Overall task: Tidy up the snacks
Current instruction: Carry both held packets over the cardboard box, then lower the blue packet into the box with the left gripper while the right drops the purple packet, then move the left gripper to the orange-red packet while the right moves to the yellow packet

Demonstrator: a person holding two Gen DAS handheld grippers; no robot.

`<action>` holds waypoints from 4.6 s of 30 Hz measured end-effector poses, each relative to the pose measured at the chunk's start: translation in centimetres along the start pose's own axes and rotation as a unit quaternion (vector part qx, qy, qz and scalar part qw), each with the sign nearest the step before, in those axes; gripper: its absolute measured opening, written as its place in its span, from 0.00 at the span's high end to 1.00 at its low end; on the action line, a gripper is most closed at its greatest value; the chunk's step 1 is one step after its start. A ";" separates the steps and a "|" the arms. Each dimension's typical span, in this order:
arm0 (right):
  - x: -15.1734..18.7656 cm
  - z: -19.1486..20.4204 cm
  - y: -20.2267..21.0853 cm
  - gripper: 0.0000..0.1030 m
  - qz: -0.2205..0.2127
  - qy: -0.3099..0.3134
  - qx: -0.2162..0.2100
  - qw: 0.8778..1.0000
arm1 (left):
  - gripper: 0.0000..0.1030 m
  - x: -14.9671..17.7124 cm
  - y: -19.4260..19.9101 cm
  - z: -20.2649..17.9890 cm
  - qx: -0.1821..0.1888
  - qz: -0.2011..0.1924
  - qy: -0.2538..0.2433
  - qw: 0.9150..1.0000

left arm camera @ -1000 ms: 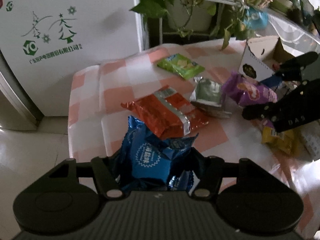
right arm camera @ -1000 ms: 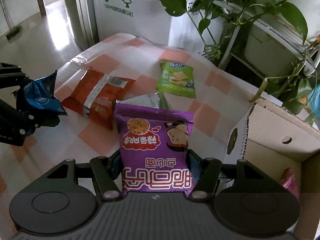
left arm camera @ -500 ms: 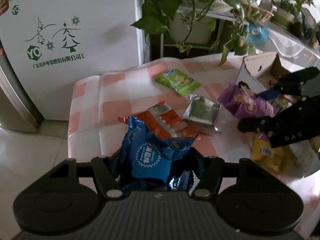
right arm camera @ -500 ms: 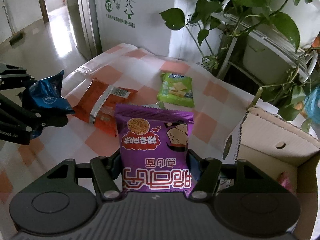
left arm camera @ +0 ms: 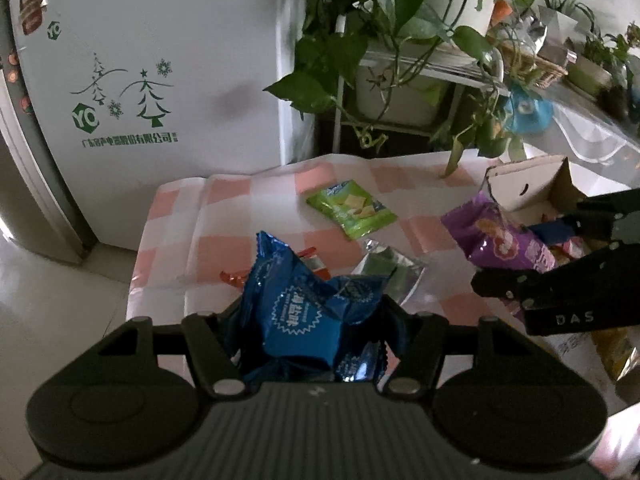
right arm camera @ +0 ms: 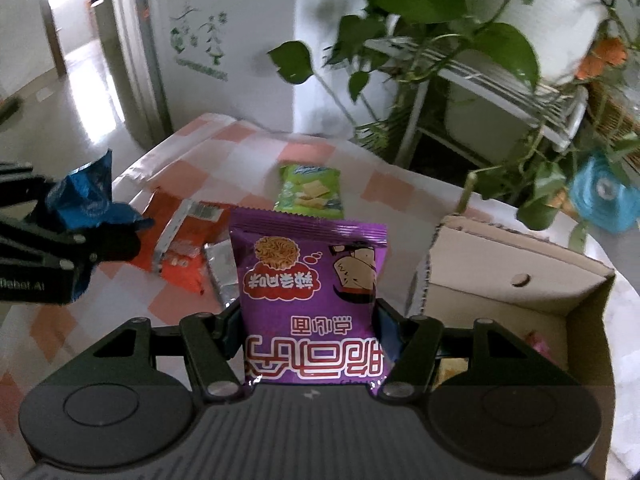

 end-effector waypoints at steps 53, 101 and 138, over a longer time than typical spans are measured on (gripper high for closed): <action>5.6 -11.4 7.0 0.31 -0.057 -0.157 0.056 0.984 | 0.37 -1.3 1.1 -14.7 0.104 -0.051 -0.067 0.991; 4.8 -11.4 6.5 0.17 -0.063 -0.189 0.010 0.980 | 0.09 -1.3 0.6 -14.7 0.090 -0.030 -0.091 0.991; 4.0 0.9 1.3 0.19 0.017 0.053 -0.093 0.994 | 0.08 -1.5 -2.5 4.0 -0.022 -0.018 0.042 0.999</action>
Point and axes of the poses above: each gripper's, at about its wrist camera, not at the fingertips, and y roughly against the way its jaws point, z to its left, x to its underside, the point moved 1 cm from there along -y, roughly the way its jaws point, and after that the axes turned 13 degrees about z, right-handed, at the moved point
